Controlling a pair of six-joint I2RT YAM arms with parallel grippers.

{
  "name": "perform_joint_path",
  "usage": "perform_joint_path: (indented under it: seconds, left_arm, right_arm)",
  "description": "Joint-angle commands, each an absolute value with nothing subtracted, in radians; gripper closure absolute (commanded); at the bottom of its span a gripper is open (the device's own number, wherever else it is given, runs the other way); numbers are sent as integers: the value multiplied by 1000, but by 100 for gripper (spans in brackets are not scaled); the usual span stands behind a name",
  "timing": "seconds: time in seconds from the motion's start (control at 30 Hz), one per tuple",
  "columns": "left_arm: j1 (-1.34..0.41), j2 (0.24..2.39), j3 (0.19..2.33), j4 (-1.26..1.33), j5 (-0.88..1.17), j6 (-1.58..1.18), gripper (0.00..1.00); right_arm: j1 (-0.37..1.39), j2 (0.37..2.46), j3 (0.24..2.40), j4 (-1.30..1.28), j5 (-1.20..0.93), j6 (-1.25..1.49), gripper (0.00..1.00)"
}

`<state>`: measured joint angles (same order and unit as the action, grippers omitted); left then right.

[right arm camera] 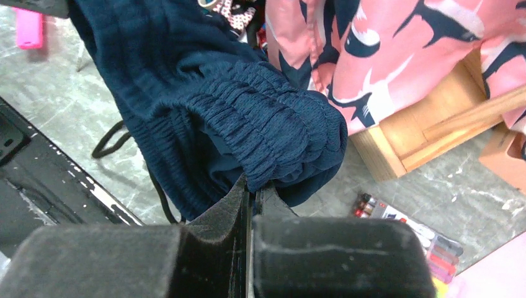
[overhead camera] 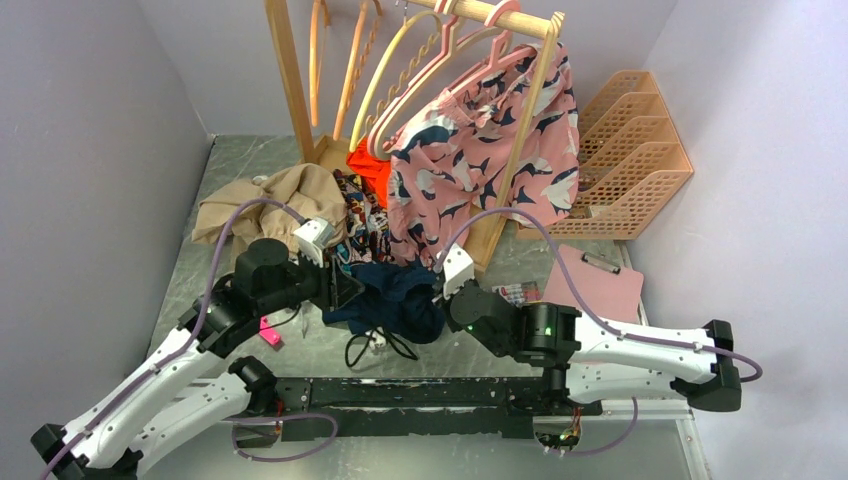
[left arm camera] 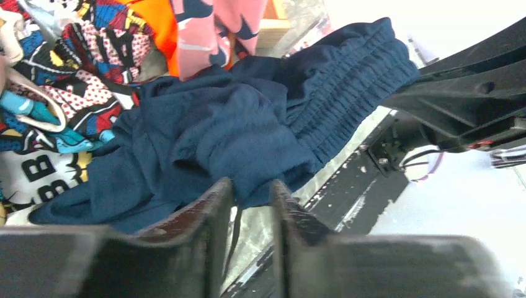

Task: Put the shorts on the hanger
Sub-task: Adjust the shorts at the center of the board.

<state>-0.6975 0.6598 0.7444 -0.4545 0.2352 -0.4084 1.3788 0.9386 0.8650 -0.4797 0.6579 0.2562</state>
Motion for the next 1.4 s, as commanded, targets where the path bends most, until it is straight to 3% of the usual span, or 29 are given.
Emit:
perform_joint_path:
  seconds: [0.0, 0.13, 0.17, 0.2, 0.33, 0.5, 0.77, 1.1, 1.37]
  left_arm:
    - [-701, 682, 735, -450, 166, -397, 58]
    - [-702, 692, 736, -456, 183, -379, 32]
    - [-702, 687, 739, -456, 192, -378, 19]
    - [-702, 682, 744, -458, 204, -339, 12]
    - [-703, 674, 772, -470, 278, -251, 5]
    - [-704, 715, 773, -449, 369, -170, 0]
    - [-761, 798, 749, -411, 240, -146, 0]
    - [-989, 1024, 839, -419, -83, -88, 0]
    - [-1031, 1105, 850, -413, -317, -91, 4]
  right_arm:
    - [1324, 901, 832, -413, 613, 322, 100]
    - [1309, 908, 818, -411, 592, 324, 100]
    - [1307, 907, 818, -414, 589, 320, 100]
    - [1306, 907, 818, -417, 586, 317, 100]
    - [1285, 909, 823, -420, 558, 300, 100]
    - [1172, 929, 822, -411, 459, 311, 100]
    - [963, 939, 769, -373, 254, 341, 100]
    - [922, 952, 768, -353, 173, 342, 100]
    - [917, 923, 768, -370, 153, 351, 100]
